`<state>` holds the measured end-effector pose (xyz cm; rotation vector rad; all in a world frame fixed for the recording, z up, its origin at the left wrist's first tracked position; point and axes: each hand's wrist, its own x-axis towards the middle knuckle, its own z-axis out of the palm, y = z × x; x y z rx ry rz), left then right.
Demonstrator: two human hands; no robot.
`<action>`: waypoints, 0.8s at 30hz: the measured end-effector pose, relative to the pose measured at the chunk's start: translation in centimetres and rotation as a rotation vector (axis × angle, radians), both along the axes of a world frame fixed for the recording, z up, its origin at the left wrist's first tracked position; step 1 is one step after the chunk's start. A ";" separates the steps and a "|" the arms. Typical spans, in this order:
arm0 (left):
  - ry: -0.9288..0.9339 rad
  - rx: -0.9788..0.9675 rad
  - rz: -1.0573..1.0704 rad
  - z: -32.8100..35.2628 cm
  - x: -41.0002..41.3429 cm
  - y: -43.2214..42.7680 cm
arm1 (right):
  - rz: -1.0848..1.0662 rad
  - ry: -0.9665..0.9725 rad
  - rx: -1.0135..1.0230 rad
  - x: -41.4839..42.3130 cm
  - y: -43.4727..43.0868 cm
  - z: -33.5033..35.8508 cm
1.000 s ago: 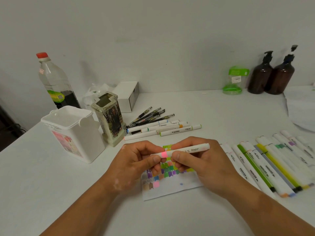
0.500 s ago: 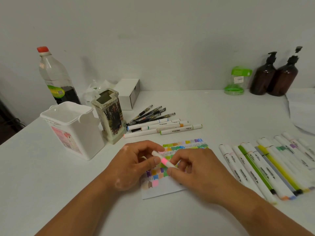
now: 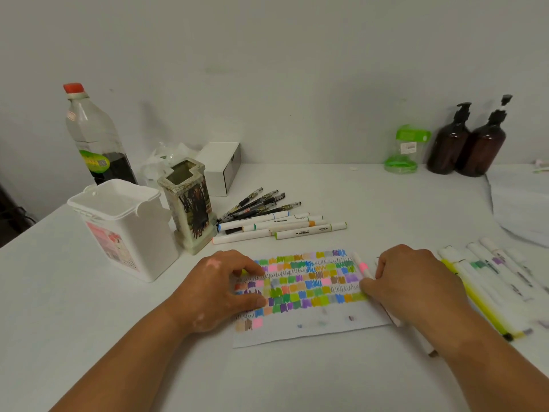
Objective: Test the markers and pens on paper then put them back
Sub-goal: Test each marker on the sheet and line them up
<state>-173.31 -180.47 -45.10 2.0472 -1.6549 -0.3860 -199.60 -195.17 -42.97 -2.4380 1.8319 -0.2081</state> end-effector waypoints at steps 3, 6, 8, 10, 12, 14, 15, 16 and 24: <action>0.010 -0.011 0.000 -0.3 0.3 0.0 | -0.015 -0.028 0.019 -0.4 0.0 0.6; 0.023 -0.031 -0.004 -0.6 0.6 -0.1 | -0.001 -0.110 -0.004 -0.3 -0.1 1.1; 0.026 -0.036 -0.007 -0.9 0.7 -0.3 | 0.050 -0.159 -0.060 0.6 -0.4 1.5; 0.034 -0.038 -0.006 -1.1 0.8 -0.4 | 0.125 -0.152 -0.095 1.8 -0.9 1.6; 0.037 -0.047 0.000 -1.1 0.9 -0.4 | 0.209 -0.128 -0.098 3.1 -2.1 1.4; 0.032 -0.054 0.000 -1.2 1.0 -0.4 | 0.282 -0.135 -0.084 4.3 -3.8 1.2; 0.027 -0.057 -0.001 -1.2 1.0 -0.5 | 0.308 -0.133 -0.079 4.8 -4.6 1.1; 0.021 -0.059 -0.002 -1.2 1.0 -0.5 | 0.331 -0.128 -0.078 5.2 -5.4 1.1; 0.022 -0.035 0.003 -1.4 1.1 -0.6 | 0.409 -0.086 -0.053 6.5 -7.6 0.0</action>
